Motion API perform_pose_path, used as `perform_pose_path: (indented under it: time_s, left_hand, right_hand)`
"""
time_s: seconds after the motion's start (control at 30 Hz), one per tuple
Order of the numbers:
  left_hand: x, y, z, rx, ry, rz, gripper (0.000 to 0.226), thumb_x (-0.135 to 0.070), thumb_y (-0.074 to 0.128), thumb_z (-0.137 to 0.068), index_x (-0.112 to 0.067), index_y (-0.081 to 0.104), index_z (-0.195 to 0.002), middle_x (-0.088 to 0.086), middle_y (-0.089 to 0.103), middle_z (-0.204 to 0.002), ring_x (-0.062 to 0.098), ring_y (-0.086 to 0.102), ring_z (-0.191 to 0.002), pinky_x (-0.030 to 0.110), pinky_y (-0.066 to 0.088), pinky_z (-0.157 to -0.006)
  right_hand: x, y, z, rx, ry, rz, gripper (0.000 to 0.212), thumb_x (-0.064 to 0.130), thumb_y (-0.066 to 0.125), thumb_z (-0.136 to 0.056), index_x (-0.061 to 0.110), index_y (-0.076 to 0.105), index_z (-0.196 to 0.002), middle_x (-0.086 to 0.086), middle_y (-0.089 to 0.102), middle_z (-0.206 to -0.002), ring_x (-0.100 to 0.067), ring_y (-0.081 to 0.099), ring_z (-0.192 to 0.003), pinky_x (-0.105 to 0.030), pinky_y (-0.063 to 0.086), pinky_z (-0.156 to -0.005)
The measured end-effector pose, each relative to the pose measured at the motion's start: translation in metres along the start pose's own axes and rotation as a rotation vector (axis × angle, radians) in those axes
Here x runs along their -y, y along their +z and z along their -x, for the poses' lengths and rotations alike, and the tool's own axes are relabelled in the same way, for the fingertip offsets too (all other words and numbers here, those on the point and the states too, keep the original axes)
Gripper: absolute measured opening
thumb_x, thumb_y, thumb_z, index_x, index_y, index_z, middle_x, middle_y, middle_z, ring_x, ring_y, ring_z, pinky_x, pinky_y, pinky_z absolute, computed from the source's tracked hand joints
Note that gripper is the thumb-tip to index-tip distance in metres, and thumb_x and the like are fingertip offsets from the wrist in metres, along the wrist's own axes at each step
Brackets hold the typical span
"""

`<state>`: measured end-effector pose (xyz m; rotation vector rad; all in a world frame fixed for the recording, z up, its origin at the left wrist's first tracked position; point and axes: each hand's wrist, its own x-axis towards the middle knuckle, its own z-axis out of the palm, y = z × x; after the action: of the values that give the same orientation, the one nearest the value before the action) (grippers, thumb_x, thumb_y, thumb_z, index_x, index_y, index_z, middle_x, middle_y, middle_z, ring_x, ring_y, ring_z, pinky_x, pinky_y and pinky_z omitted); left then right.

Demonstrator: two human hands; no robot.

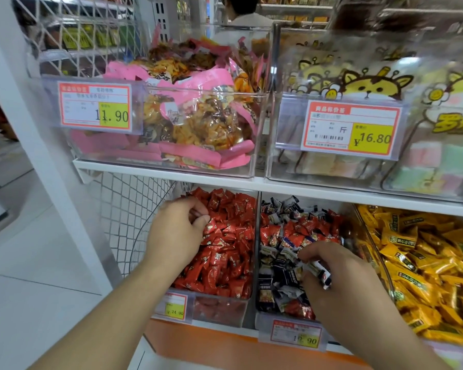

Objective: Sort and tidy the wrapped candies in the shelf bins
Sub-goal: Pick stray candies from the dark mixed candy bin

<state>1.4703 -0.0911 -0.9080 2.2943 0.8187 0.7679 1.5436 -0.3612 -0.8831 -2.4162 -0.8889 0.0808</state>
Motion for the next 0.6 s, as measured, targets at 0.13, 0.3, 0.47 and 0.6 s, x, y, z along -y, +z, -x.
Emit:
perform_pose_path:
  time_s: [0.13, 0.3, 0.47, 0.6]
  left_hand:
    - [-0.018, -0.026, 0.018, -0.025, -0.031, 0.224, 0.012, -0.022, 0.08, -0.088, -0.032, 0.074, -0.087, -0.017, 0.072, -0.082, -0.004, 0.065, -0.082, 0.01, 0.048, -0.072]
    - [-0.055, -0.044, 0.056, 0.118, -0.138, 0.495, 0.009, -0.019, 0.082, -0.087, -0.027, 0.078, -0.086, -0.008, 0.077, -0.084, 0.009, 0.072, -0.081, 0.026, 0.057, -0.079]
    - [-0.091, -0.037, 0.088, 0.266, -0.133, 0.604, 0.015, -0.014, 0.083, -0.084, -0.028, 0.08, -0.084, -0.003, 0.078, -0.084, 0.012, 0.075, -0.081, 0.027, 0.06, -0.078]
    - [-0.1, -0.032, 0.097, 0.306, -0.117, 0.602, 0.013, -0.014, 0.082, -0.085, -0.026, 0.079, -0.089, -0.007, 0.079, -0.089, 0.008, 0.074, -0.088, 0.026, 0.059, -0.083]
  right_hand:
    - [0.005, -0.004, 0.002, -0.007, -0.02, -0.02, 0.028, 0.017, 0.066, -0.096, 0.037, 0.061, -0.116, 0.023, 0.058, -0.115, 0.003, 0.05, -0.105, 0.005, 0.036, -0.075]
    - [0.017, -0.009, 0.008, -0.013, -0.096, -0.145, 0.031, 0.03, 0.067, -0.098, 0.043, 0.057, -0.125, 0.031, 0.058, -0.116, 0.01, 0.052, -0.107, -0.007, 0.045, -0.089]
    - [0.029, -0.02, 0.02, 0.003, -0.108, -0.417, 0.019, 0.037, 0.072, -0.095, 0.04, 0.062, -0.111, 0.019, 0.067, -0.097, -0.001, 0.064, -0.093, -0.024, 0.056, -0.081]
    - [0.024, -0.028, 0.023, -0.024, -0.063, -0.49, 0.014, 0.033, 0.07, -0.096, 0.027, 0.061, -0.088, -0.001, 0.063, -0.08, -0.008, 0.057, -0.067, -0.026, 0.053, -0.062]
